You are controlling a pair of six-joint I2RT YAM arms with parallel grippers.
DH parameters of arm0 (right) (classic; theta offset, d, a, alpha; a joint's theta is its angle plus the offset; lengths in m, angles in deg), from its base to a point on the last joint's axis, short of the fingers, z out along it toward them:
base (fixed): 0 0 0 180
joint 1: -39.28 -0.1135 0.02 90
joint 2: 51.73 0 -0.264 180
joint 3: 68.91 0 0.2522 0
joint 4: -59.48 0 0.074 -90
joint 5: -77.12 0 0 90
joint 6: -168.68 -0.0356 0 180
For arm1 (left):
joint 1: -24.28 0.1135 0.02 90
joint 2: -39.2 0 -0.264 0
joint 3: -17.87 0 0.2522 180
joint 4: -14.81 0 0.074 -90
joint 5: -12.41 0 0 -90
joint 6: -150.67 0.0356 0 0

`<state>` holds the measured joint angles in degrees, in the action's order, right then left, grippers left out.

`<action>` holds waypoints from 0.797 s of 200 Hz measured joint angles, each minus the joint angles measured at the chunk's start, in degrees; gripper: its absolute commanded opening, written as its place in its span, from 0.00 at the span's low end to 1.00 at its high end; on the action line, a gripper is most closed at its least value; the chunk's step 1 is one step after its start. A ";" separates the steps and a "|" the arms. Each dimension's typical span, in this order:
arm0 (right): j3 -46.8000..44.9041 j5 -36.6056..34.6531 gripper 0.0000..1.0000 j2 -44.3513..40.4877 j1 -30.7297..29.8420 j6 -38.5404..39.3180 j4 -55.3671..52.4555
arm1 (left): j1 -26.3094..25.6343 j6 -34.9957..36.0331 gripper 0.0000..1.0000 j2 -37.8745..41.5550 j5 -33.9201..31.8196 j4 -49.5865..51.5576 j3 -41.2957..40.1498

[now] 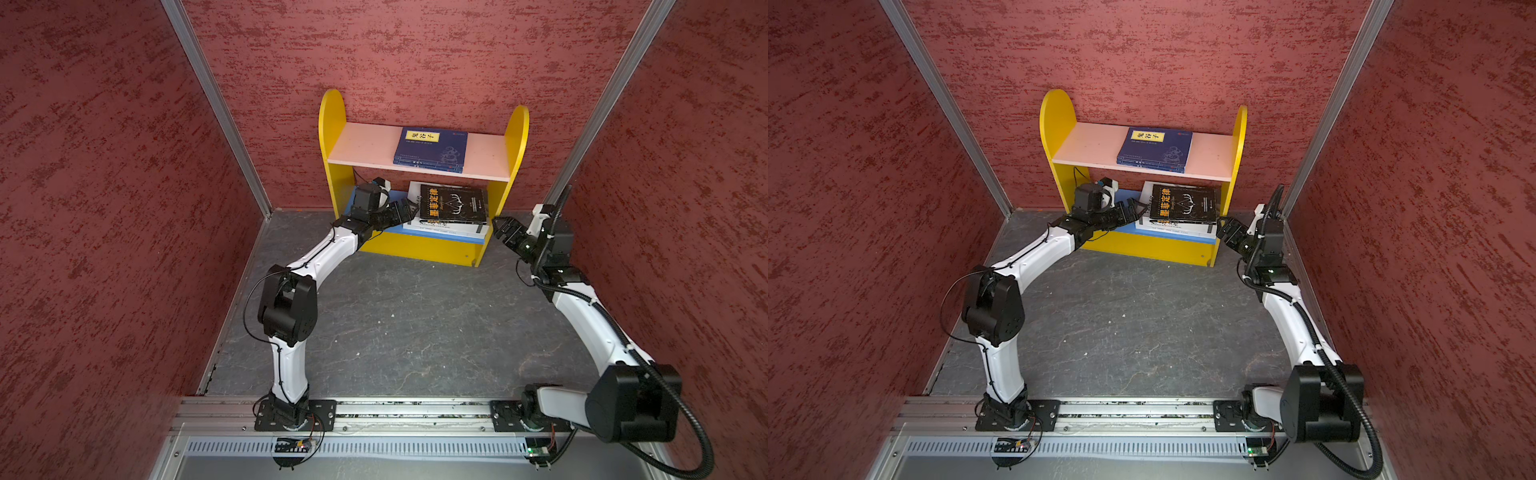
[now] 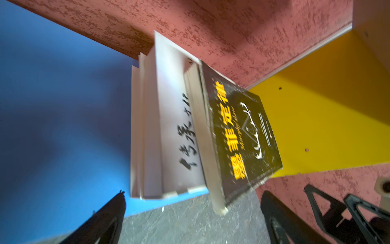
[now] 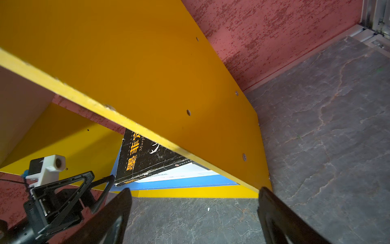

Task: Stacking books/files
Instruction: Move the book to the bookshelf.

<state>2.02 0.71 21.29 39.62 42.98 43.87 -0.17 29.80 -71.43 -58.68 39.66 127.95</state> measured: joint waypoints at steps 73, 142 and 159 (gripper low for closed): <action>-1.33 0.33 0.93 -0.11 0.00 -0.94 0.17 | -4.48 -9.88 0.85 4.44 3.45 -1.46 -7.63; -3.15 0.24 0.93 -2.05 0.00 -1.57 -0.04 | -4.74 -18.45 0.71 0.24 5.03 -8.26 -3.45; -3.52 0.11 0.93 -2.91 0.00 -1.60 -0.04 | -5.09 -19.96 0.71 -0.33 5.07 -8.81 -3.45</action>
<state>-1.50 0.82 18.38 39.62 41.38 43.83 -5.26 9.85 -71.75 -53.60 30.85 124.49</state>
